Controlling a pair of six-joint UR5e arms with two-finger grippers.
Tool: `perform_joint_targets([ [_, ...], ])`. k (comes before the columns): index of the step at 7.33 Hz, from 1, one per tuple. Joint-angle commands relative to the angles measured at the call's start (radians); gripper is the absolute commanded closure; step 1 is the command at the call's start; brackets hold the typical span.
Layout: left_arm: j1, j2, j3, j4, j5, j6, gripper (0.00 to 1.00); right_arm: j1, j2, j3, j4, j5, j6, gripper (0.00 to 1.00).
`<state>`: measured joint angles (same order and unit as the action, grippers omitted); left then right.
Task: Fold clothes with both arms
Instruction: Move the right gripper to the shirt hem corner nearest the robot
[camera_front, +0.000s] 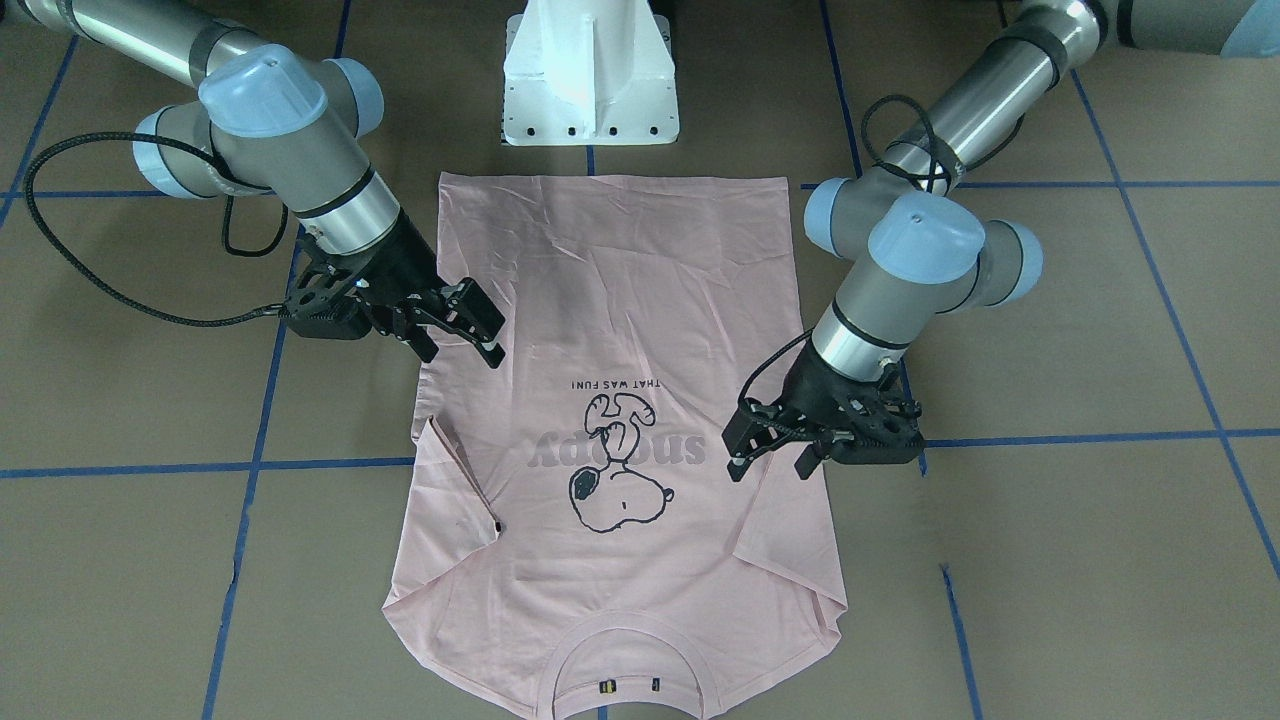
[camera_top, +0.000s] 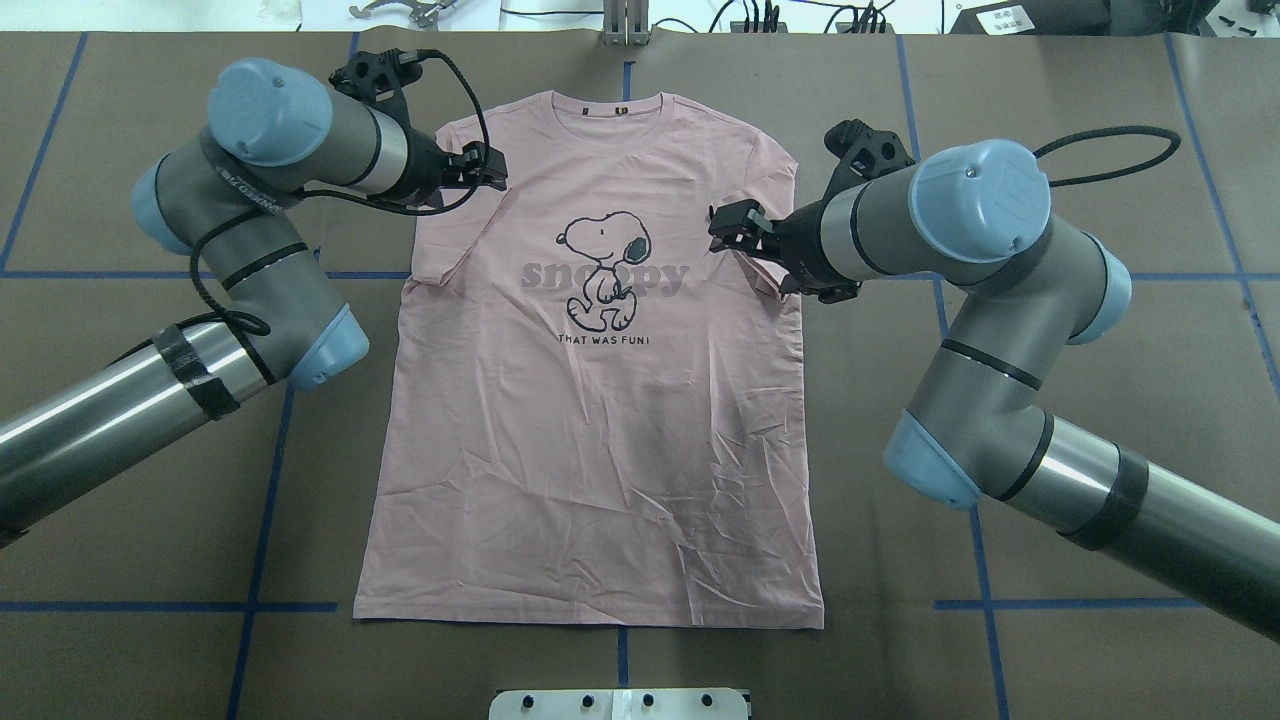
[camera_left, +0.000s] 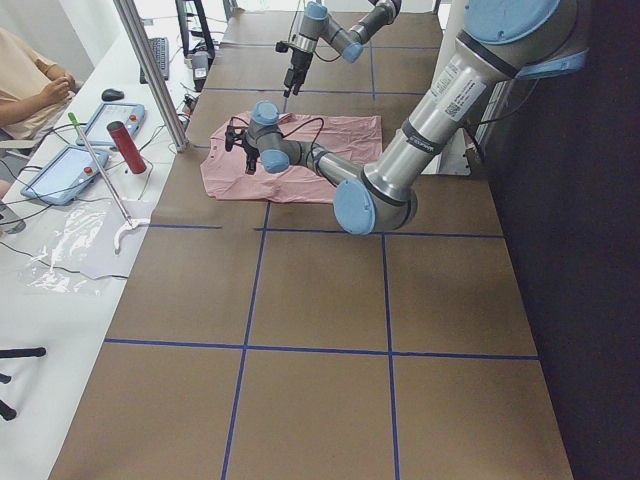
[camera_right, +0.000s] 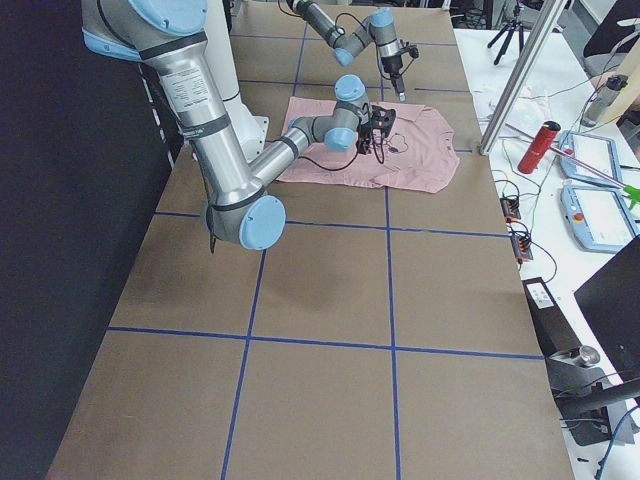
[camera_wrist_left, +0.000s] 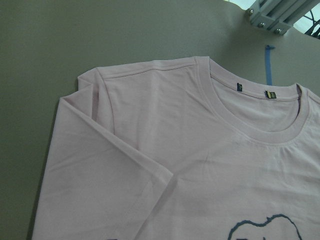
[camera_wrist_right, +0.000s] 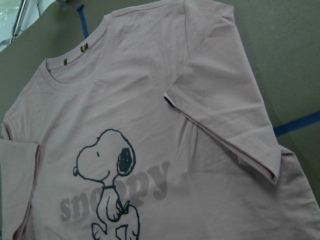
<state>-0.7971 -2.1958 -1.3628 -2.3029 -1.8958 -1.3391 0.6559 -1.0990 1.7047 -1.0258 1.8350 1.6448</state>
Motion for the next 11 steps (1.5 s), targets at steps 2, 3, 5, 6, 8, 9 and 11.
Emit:
perform_joint_targets([
  [2,0.007,0.114,-0.18,0.039,-0.151,-0.06,0.03,-0.229,-0.137,0.118,-0.014,-0.147,0.131,0.0],
  [3,0.006,0.138,-0.226,0.039,-0.169,-0.064,0.03,-0.316,-0.248,0.233,-0.016,-0.195,0.226,0.0],
  [5,0.009,0.241,-0.344,0.033,-0.212,-0.066,0.02,-0.493,-0.312,0.335,-0.148,-0.371,0.369,0.15],
  [6,0.007,0.241,-0.346,0.033,-0.212,-0.069,0.02,-0.524,-0.308,0.369,-0.257,-0.37,0.401,0.23],
  [8,0.009,0.241,-0.345,0.031,-0.21,-0.072,0.01,-0.568,-0.324,0.392,-0.283,-0.369,0.51,0.23],
  [9,0.007,0.241,-0.345,0.028,-0.21,-0.071,0.01,-0.596,-0.341,0.391,-0.298,-0.376,0.526,0.23],
  [11,0.009,0.241,-0.346,0.028,-0.21,-0.072,0.01,-0.598,-0.344,0.385,-0.344,-0.378,0.527,0.24],
])
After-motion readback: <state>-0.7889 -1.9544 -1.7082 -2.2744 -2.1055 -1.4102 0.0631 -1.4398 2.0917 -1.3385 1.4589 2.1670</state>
